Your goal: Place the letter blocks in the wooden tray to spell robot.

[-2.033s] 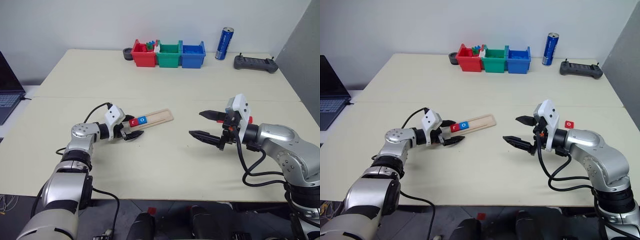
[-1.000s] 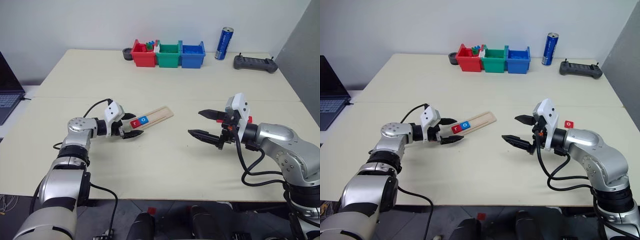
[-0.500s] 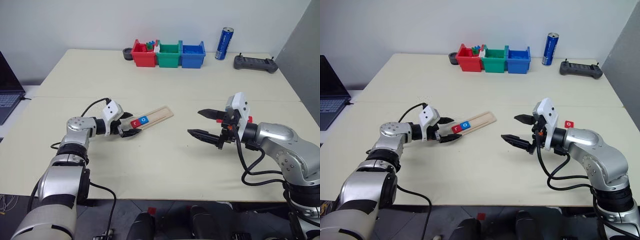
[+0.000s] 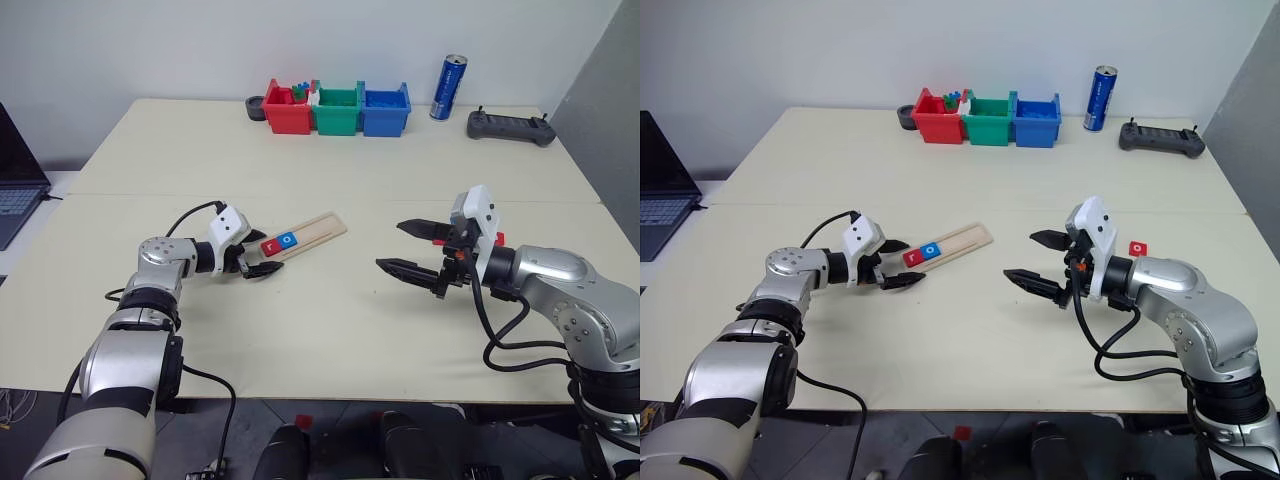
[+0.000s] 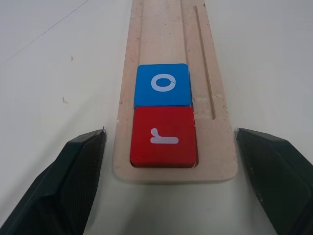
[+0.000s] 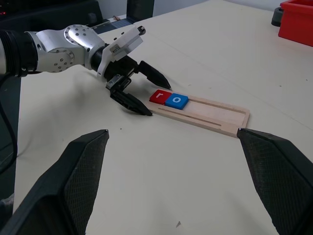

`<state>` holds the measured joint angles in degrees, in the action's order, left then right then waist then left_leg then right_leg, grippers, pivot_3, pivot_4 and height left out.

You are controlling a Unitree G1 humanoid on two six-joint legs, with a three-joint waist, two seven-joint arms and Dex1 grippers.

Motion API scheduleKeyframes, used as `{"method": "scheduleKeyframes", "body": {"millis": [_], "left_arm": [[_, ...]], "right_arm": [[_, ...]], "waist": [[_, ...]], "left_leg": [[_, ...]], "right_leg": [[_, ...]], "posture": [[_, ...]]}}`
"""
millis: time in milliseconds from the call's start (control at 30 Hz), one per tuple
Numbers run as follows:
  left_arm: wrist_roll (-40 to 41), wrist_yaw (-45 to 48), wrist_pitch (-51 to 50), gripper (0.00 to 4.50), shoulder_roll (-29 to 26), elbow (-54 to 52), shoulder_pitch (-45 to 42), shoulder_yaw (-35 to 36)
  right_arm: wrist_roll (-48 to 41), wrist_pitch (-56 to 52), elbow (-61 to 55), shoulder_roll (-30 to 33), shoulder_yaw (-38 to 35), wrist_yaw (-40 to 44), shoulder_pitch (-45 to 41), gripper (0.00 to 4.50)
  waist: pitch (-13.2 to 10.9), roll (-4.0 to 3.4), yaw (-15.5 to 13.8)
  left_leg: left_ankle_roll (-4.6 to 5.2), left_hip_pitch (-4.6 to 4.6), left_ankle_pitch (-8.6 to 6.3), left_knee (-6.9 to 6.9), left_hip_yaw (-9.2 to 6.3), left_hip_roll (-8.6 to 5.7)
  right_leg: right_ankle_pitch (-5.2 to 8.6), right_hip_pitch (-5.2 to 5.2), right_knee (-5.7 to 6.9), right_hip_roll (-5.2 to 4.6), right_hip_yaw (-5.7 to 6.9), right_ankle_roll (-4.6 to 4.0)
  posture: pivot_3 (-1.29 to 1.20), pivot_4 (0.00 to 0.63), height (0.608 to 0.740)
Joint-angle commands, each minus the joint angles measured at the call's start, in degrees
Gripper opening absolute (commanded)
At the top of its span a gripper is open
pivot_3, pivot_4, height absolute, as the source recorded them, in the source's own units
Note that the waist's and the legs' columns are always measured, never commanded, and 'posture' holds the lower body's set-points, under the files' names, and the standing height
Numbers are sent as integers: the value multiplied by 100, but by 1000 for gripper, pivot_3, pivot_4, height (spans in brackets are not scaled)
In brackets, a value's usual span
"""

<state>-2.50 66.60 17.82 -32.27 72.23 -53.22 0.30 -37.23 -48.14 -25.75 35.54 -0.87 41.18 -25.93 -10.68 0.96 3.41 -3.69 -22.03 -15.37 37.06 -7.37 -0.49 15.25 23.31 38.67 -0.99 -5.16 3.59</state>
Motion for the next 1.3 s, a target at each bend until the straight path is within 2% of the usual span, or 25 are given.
{"method": "scheduleKeyframes", "body": {"millis": [33, 267, 367, 433, 833, 1300], "left_arm": [[-86, -80, 3, 4500, -33, 29, -58, -30], [-107, -46, 22, 4500, -1, 16, -38, -44], [-107, -19, 13, 3923, -5, 15, -60, -41], [-103, 15, 1, 3378, -16, 13, -76, -34], [-67, 146, 126, 3371, 2, -66, -96, 5], [432, 1295, 270, 3371, 496, -1148, 113, -9]], "right_arm": [[-130, 14, -269, 75, -114, 24, -65, 4473], [-129, 19, -263, 83, -93, 33, -64, 4473], [-127, 25, -260, 78, -83, 38, -67, 4500], [-130, 27, -257, 74, -81, 41, -69, 4500], [-99, 71, -251, 97, -72, 91, -63, 4500], [24, 488, -299, 635, -70, 749, 168, 4500]], "waist": [[0, 0, 0], [0, 0, 0], [0, 0, 0], [0, 0, 0], [0, 0, 0], [0, 0, -6]], "left_leg": [[0, 0, 0, 0, 0, 0], [0, 1, 0, 1, 0, 0], [0, 1, 0, 1, 0, 0], [0, 2, 0, 1, 0, 0], [0, 2, 0, 2, 0, 0], [0, -1, 0, 3, -1, 0]], "right_leg": [[0, 0, 0, 0, 0, 0], [0, 0, 4, 0, 0, 0], [0, 0, 6, 0, 0, 0], [0, 0, 7, 0, 0, 0], [0, 0, 9, 0, 0, 0], [0, 0, 6, 0, 1, 0]], "posture": [[0, 150, 740], [0, 150, 740], [0, 150, 740], [0, 150, 740], [0, 150, 740], [0, 150, 740]]}}
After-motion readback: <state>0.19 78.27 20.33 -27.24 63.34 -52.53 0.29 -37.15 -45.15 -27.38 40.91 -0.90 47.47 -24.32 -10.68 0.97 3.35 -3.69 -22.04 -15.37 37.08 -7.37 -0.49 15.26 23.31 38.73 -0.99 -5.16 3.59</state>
